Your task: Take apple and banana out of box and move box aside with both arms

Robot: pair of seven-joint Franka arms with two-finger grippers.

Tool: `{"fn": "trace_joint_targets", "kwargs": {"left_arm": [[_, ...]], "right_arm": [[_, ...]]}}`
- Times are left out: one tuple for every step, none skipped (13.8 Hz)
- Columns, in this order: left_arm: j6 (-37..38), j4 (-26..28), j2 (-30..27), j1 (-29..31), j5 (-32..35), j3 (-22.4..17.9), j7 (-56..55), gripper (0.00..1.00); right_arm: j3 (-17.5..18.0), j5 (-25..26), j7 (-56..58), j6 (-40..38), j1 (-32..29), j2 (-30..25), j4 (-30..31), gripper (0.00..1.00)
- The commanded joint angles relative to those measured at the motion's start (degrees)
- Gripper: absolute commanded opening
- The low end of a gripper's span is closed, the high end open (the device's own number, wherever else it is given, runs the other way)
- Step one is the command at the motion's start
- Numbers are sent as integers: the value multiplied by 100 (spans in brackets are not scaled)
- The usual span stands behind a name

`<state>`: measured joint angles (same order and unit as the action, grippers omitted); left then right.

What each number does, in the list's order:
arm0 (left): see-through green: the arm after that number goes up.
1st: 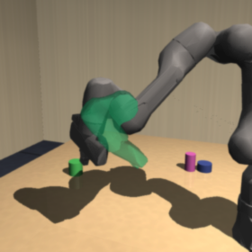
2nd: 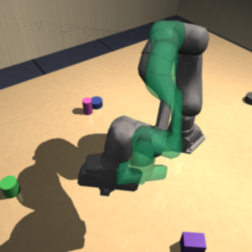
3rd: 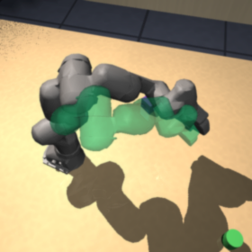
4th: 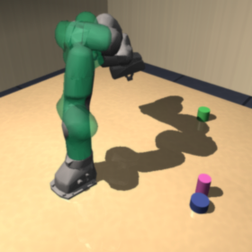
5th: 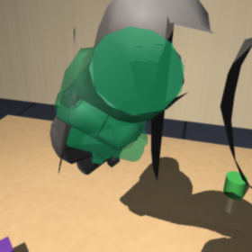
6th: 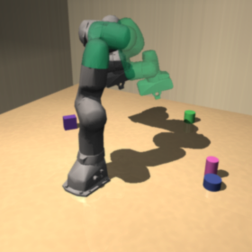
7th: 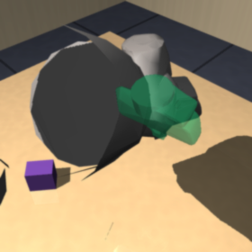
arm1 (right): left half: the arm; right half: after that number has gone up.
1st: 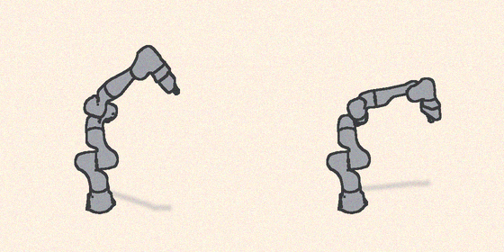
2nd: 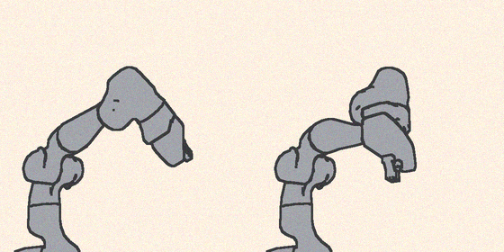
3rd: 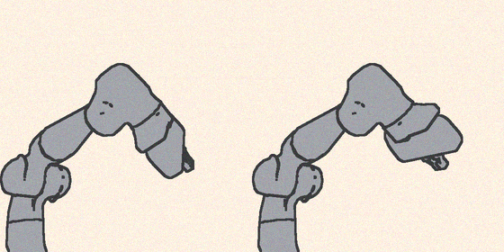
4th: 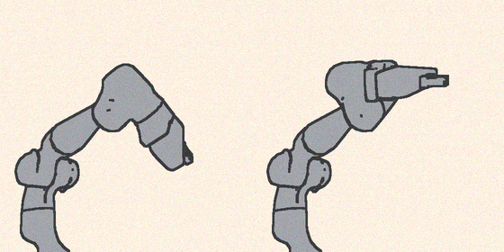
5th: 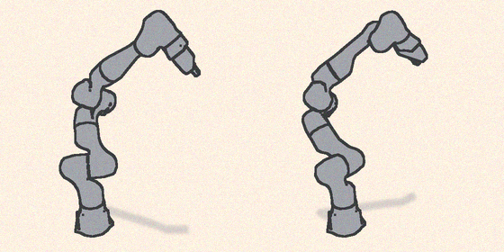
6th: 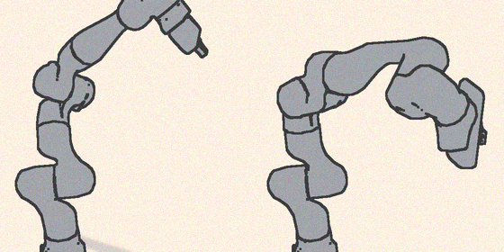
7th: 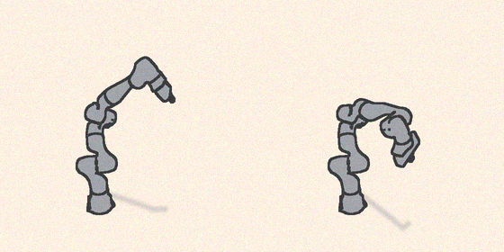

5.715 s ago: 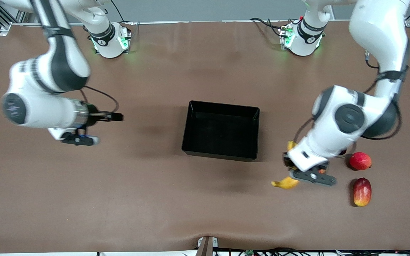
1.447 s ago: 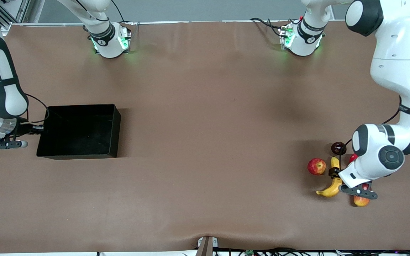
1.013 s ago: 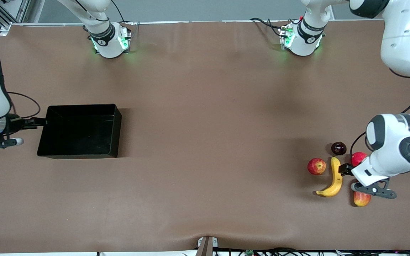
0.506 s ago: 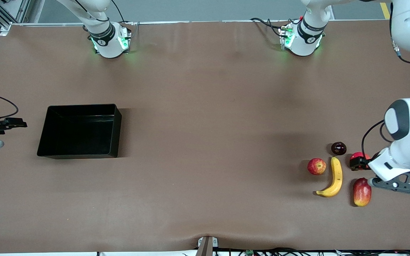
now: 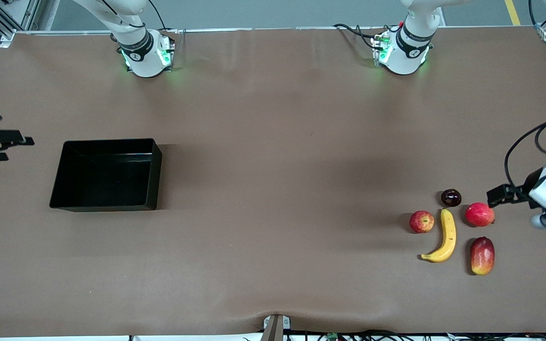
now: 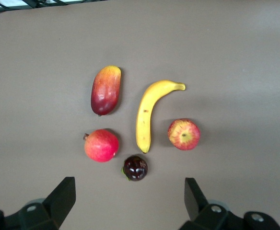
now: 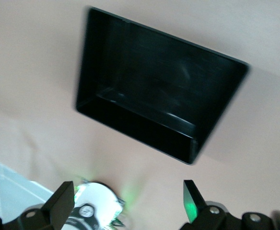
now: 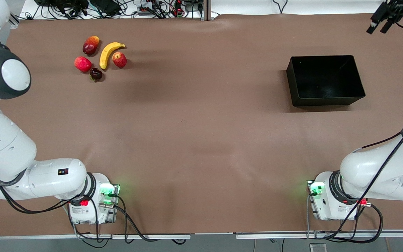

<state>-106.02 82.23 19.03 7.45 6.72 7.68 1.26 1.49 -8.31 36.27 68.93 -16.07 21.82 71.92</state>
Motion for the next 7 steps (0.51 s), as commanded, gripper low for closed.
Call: {"fn": "trace_joint_targets", "kwargs": {"left_arm": [[257, 5, -390, 20, -101, 76, -55, 100], [449, -92, -435, 3, -109, 102, -73, 100], [694, -154, -470, -15, -109, 190, -81, 100], [845, -198, -618, -6, -109, 356, -169, 100], [951, -190, -750, 2, -109, 479, -474, 100], [1134, -181, -874, -15, -101, 559, -886, 100], [1319, -163, -1014, -85, -92, 603, -1203, 100]], "right_arm": [[18, -259, -67, -135, 147, -624, 129, 100], [10, -250, -207, -152, 183, -766, 147, 100], [18, -215, -443, -196, 210, -915, 191, 100], [27, -76, -663, -257, 323, -1047, 235, 100], [27, 126, -874, -275, 507, -1205, 331, 100], [27, 319, -1033, -206, 692, -1441, 514, 100], [27, 495, -1078, -127, 841, -1627, 699, 100]]}}
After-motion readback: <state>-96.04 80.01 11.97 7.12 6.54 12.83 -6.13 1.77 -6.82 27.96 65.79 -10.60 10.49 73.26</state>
